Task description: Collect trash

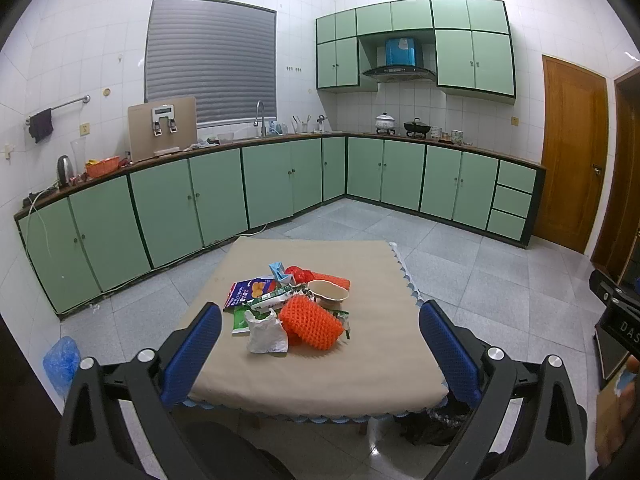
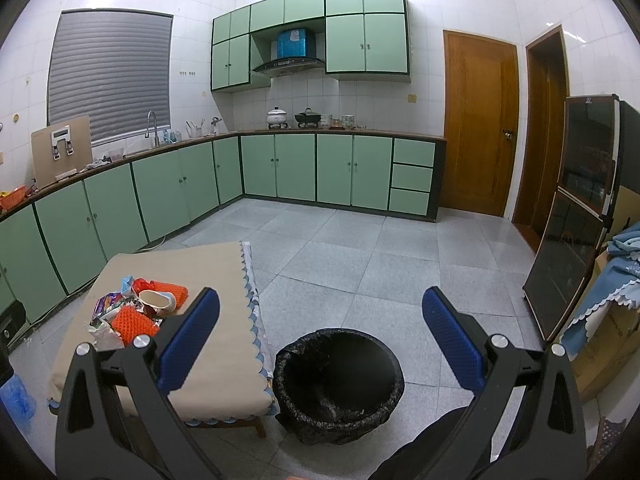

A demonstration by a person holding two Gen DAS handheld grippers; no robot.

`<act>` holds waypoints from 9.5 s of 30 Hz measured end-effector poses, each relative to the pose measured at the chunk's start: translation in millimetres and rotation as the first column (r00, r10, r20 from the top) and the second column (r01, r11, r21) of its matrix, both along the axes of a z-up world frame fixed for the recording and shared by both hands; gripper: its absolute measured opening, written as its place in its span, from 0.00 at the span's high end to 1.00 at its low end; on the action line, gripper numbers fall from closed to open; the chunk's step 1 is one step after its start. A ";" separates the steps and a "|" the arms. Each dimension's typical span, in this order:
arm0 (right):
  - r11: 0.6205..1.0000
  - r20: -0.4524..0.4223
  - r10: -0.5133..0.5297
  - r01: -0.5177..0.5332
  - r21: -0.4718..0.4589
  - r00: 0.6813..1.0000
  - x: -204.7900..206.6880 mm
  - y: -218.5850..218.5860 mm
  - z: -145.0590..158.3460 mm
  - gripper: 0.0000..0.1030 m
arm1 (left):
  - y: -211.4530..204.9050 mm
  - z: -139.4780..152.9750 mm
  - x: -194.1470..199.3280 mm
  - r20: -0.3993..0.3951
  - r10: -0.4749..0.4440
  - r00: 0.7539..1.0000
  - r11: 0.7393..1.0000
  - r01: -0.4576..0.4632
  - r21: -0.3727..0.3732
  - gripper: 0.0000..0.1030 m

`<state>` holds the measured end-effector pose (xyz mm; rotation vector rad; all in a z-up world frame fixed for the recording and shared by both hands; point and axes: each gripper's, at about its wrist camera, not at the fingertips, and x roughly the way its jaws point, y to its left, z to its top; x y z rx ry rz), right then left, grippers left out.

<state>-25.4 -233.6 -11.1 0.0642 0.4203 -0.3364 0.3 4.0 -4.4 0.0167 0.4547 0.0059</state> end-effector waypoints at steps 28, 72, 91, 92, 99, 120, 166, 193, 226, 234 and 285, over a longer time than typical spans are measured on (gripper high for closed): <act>1.000 -0.007 0.005 -0.005 0.000 1.000 2.1 4.5 -3.7 0.05 | 2.4 0.1 -0.4 -0.001 0.000 1.000 1.000 0.000 -0.002 0.06; 0.797 -0.234 0.601 -0.597 0.097 0.764 192.5 173.3 -133.0 0.06 | 120.8 -108.2 88.7 -0.075 0.094 0.993 0.995 -0.095 -0.015 0.06; 0.767 -0.323 0.635 -0.624 0.151 0.702 271.4 194.6 -194.9 0.11 | 127.9 -195.8 196.6 -0.211 0.011 0.977 0.999 -0.017 -0.027 0.19; 0.767 -0.326 0.635 -0.622 0.157 0.701 273.3 192.8 -195.5 0.11 | 127.8 -198.3 201.3 -0.214 0.003 0.977 1.000 -0.009 -0.026 0.19; 0.770 -0.342 0.630 -0.619 0.156 0.697 282.6 190.4 -202.7 0.11 | 130.5 -219.3 227.7 -0.262 -0.059 0.963 0.998 0.047 -0.052 0.54; 0.753 -0.343 0.647 -0.641 0.148 0.681 288.5 201.1 -207.5 0.11 | 136.7 -210.6 210.8 -0.191 -0.091 0.977 0.995 0.081 -0.062 0.31; 0.693 -0.274 0.721 -0.678 0.246 0.637 261.4 165.1 -169.1 0.89 | 131.5 -181.1 187.0 -0.159 -0.135 0.978 0.988 0.120 -0.097 0.96; 0.897 -0.210 0.426 -0.382 0.220 0.880 191.1 -33.7 -136.2 0.89 | -69.8 -145.5 197.7 -0.132 -0.494 0.859 0.869 0.487 -0.085 0.96; 0.958 -0.499 0.116 0.036 0.285 0.859 231.6 -212.9 -315.7 0.73 | -300.6 -286.8 287.7 -0.477 -0.622 0.621 0.750 0.648 -0.133 0.72; 0.958 -0.463 0.094 0.047 0.283 0.882 217.3 -212.0 -290.1 0.63 | -284.4 -276.4 284.2 -0.449 -0.617 0.646 0.763 0.632 -0.139 0.69; 0.793 -0.294 0.610 -0.573 0.210 0.736 346.3 147.3 -210.6 0.58 | 102.0 -199.8 260.1 -0.140 -0.076 0.987 0.997 0.074 -0.024 0.34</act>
